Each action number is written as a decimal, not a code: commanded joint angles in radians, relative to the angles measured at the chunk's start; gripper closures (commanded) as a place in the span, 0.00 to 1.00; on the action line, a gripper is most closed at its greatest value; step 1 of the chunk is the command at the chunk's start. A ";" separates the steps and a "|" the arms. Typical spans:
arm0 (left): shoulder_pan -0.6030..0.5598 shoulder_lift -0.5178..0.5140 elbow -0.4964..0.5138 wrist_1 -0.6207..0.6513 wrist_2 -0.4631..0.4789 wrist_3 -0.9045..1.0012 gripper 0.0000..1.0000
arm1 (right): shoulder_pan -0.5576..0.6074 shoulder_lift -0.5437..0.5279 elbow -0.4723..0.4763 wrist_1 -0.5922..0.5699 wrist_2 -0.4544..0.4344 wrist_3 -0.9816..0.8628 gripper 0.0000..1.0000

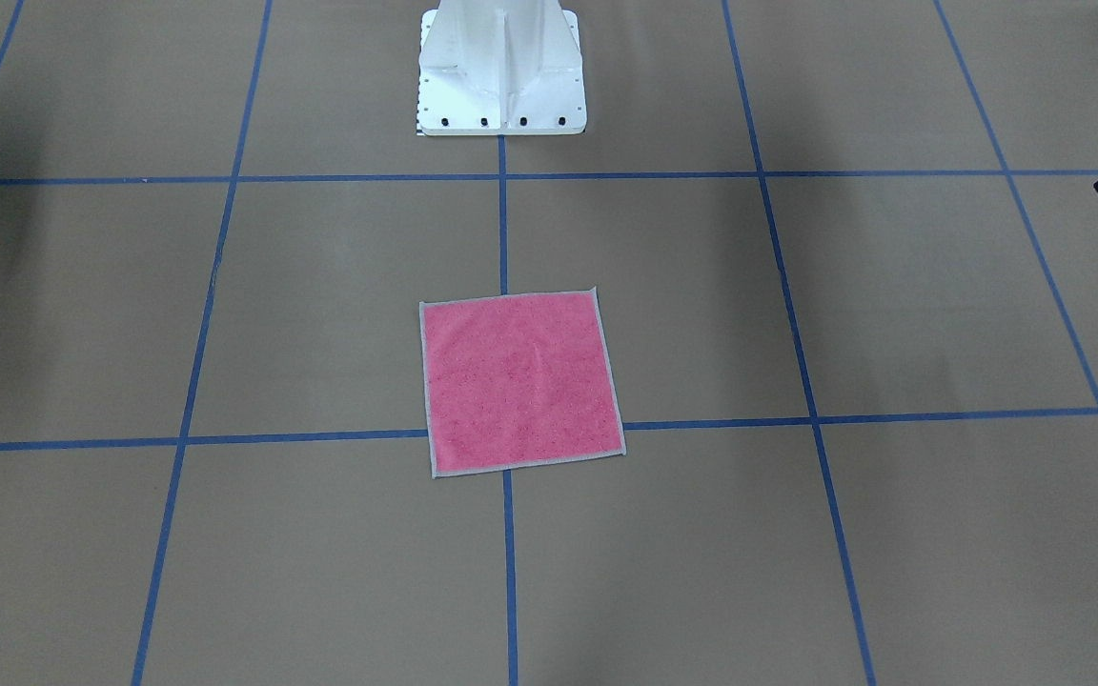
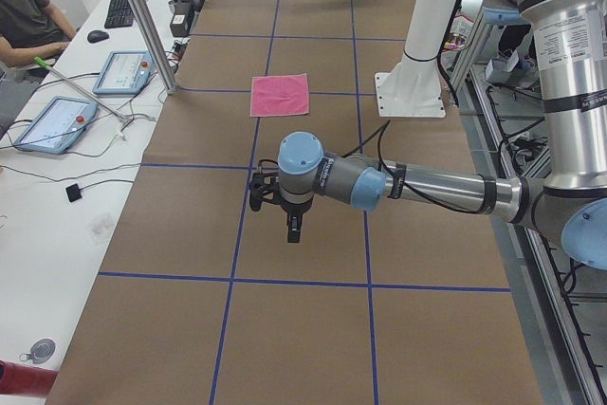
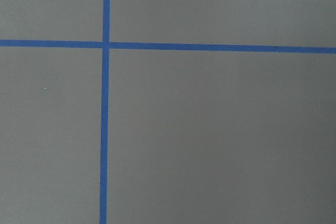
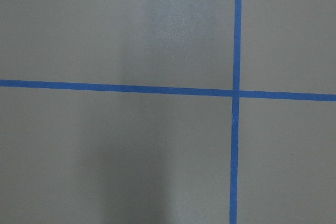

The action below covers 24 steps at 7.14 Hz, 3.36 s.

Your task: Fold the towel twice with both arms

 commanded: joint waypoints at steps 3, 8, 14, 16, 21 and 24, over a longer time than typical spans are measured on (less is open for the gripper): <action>-0.006 0.007 -0.005 -0.021 -0.011 -0.003 0.00 | -0.001 -0.013 -0.002 0.002 0.014 -0.001 0.00; -0.003 0.023 -0.005 -0.148 -0.014 -0.109 0.00 | -0.054 0.000 0.007 0.015 0.131 0.101 0.00; 0.087 -0.071 -0.002 -0.151 -0.027 -0.352 0.01 | -0.585 0.271 0.006 0.341 -0.170 1.111 0.00; 0.128 -0.127 0.006 -0.150 -0.027 -0.489 0.01 | -0.769 0.401 -0.005 0.331 -0.330 1.392 0.01; 0.367 -0.348 -0.005 -0.150 0.063 -0.951 0.01 | -0.911 0.614 -0.165 0.248 -0.518 1.597 0.09; 0.622 -0.515 0.001 -0.151 0.289 -1.278 0.01 | -0.951 0.626 -0.175 0.243 -0.558 1.636 0.19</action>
